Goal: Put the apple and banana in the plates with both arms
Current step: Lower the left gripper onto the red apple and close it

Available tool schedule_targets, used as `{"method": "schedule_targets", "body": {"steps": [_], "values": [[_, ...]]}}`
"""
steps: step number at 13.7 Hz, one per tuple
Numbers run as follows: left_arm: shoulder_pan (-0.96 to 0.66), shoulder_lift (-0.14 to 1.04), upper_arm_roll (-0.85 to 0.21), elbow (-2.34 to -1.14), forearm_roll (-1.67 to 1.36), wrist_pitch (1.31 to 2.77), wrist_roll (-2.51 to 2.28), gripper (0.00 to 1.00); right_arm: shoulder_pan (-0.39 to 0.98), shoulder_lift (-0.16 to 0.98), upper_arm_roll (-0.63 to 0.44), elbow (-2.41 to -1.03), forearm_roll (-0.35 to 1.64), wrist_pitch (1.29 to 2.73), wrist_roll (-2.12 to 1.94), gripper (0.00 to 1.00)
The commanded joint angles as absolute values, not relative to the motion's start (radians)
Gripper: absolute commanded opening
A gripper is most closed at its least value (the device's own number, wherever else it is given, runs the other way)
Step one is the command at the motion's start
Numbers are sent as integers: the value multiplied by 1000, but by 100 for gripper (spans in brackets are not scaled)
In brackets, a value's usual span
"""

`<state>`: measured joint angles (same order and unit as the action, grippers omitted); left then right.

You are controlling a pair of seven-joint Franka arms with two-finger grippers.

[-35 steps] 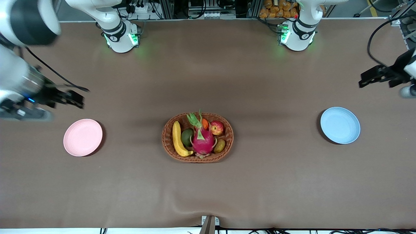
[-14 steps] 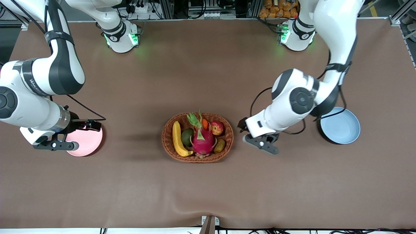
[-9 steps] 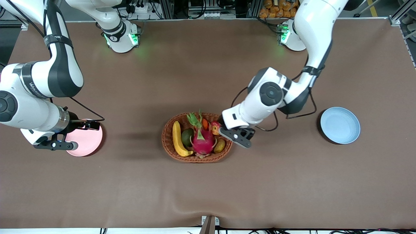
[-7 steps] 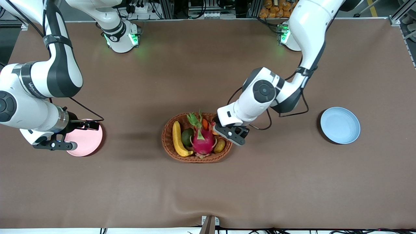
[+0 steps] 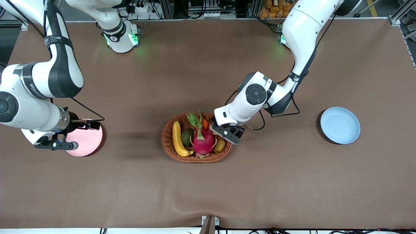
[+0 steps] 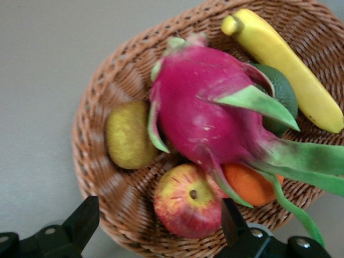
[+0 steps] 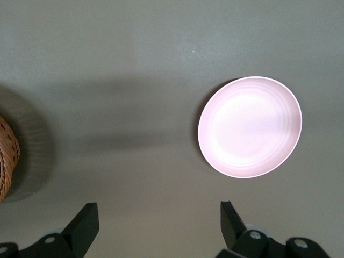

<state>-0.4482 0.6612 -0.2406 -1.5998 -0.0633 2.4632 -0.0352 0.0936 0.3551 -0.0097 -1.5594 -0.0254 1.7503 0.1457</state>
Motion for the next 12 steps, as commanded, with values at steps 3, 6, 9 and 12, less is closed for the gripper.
{"method": "schedule_targets", "body": {"steps": [3, 6, 9, 12], "values": [[-479, 672, -222, -1617, -45, 2503, -54, 100, 94, 351, -2, -1569, -15, 1753, 141, 100], [-482, 709, -224, -1614, 23, 2542, -87, 100, 94, 351, -2, -1572, -14, 1755, 143, 100], [-488, 713, -222, -1614, 41, 2545, -112, 100, 92, 350, -2, -1572, 20, 1755, 141, 100], [-505, 726, -222, -1601, 43, 2546, -127, 100, 89, 350, -3, -1572, 54, 1755, 140, 100]]}}
